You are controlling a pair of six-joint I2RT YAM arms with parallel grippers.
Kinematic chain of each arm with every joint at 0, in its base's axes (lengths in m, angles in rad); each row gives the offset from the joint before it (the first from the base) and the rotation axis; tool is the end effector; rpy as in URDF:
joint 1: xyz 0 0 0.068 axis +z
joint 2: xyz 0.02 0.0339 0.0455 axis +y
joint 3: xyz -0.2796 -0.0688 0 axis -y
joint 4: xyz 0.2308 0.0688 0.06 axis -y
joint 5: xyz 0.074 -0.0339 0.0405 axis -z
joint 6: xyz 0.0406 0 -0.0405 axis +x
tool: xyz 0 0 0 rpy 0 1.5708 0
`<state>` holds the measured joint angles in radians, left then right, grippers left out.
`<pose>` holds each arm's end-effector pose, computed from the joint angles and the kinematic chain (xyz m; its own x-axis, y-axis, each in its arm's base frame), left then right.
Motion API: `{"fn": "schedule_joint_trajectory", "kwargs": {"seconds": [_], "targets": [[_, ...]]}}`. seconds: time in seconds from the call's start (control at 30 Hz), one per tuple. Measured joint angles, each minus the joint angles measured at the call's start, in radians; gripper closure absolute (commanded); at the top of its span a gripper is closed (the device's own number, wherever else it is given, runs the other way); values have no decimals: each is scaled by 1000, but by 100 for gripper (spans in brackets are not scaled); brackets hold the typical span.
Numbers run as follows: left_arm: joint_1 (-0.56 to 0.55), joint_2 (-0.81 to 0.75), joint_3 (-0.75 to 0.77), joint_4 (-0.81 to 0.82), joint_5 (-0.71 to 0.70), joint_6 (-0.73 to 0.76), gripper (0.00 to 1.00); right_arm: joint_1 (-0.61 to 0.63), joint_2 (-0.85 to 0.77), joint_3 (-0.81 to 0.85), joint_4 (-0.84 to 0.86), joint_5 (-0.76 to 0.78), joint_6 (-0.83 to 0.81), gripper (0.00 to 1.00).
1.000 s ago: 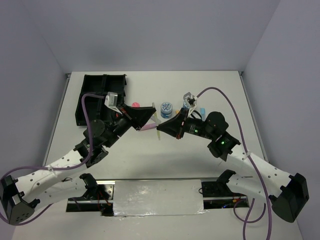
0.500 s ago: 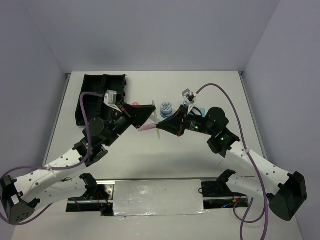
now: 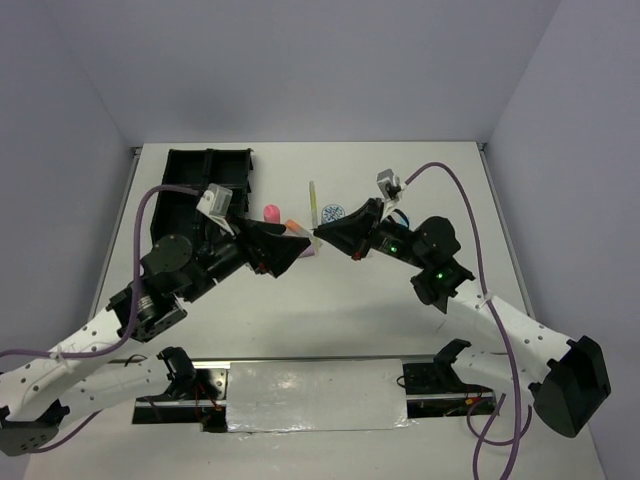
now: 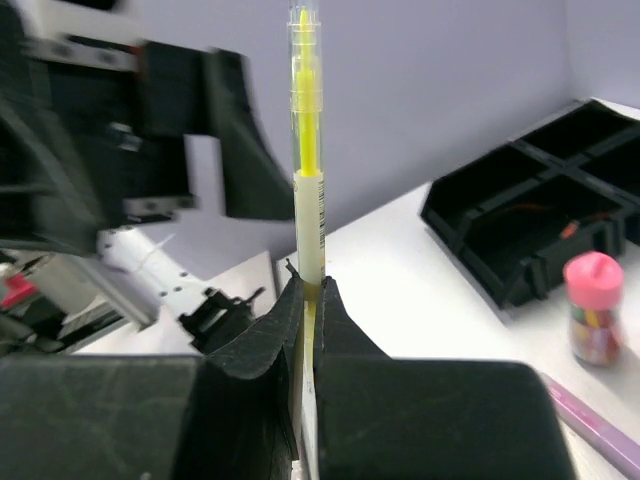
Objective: Sort the stationery into containers
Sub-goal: Place the pen in the storage box.
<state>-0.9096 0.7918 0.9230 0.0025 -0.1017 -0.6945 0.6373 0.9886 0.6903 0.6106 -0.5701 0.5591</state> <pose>0.1002 -0.1221 0.4174 -0.4001 -0.5226 -0.7529 0.6082 0.4631 -0.6447 0.1537 0.1410 0.3698 -0.2753 0.3518 -0.8947 -0.9056 0.2175 0.3642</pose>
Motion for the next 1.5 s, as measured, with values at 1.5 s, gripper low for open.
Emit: {"fn": "schedule_joint_trajectory", "kwargs": {"seconds": [1.5], "targets": [[30,-342,71,-941,-835,-116,1,249,1471,1391,-587,608,-347,76]]}}
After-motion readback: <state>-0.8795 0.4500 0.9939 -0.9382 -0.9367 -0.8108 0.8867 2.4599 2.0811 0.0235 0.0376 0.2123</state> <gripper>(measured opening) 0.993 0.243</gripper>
